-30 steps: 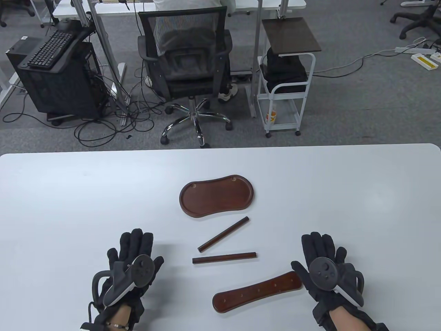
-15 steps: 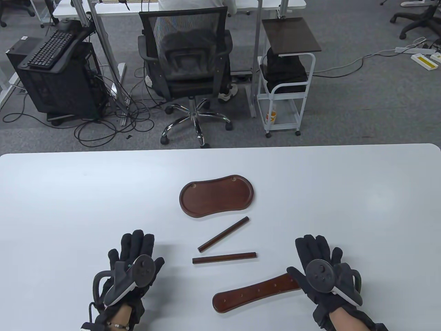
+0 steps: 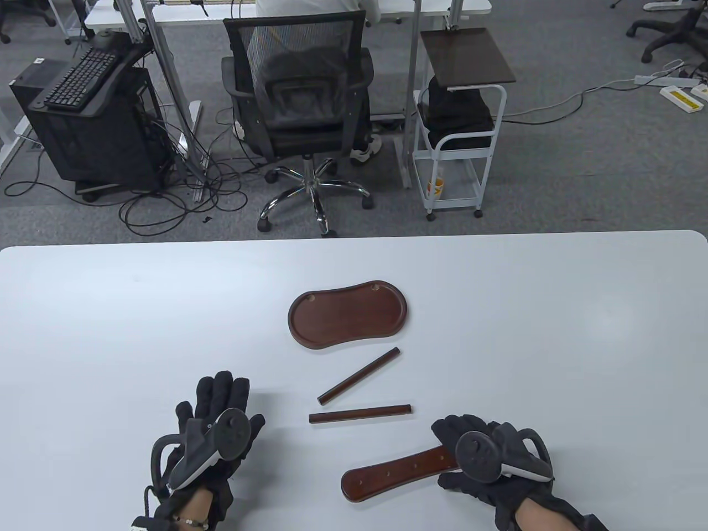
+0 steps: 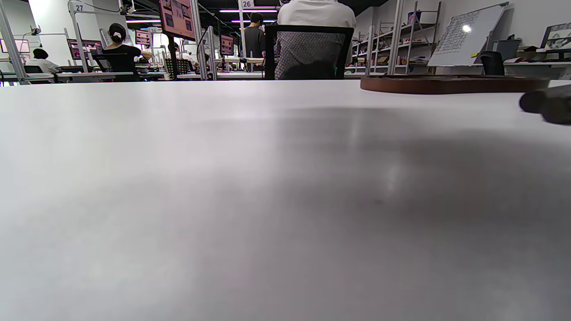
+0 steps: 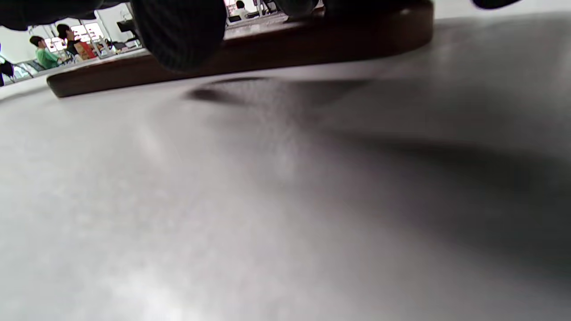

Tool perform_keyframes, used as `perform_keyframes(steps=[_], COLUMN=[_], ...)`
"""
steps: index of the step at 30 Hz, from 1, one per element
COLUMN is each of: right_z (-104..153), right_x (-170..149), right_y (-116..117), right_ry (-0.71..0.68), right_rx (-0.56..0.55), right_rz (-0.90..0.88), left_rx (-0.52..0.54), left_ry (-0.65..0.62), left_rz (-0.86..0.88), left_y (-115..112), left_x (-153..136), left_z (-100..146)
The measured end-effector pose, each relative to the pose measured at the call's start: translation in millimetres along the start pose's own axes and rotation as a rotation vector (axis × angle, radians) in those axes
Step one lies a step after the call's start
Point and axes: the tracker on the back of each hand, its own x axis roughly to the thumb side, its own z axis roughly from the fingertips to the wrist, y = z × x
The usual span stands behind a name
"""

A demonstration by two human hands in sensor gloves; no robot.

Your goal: Fit key rack parts together into a complete key rack

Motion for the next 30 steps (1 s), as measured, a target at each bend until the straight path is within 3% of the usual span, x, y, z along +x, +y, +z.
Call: perform_keyframes(steps=[18, 24, 30], right_z=[-1.5, 1.3, 9.6], right_x=[10.2, 6.2, -2.3], right_y=[4.5, -2.9, -19.7], right_ry=[-0.097, -0.093, -0.087], right_rx=[0.011, 0.044, -0.021], right_rz=[0.074, -0.063, -0.228], left_rx=[-0.024, -0.029, -0.034], left_ry=[0.0, 0.0, 0.002], left_rz=[-0.007, -0.006, -0.005], left_y=[-2.4, -2.7, -3.2], left_x=[1.8, 1.7, 1.4], left_z=[-0.6, -0.8, -1.0])
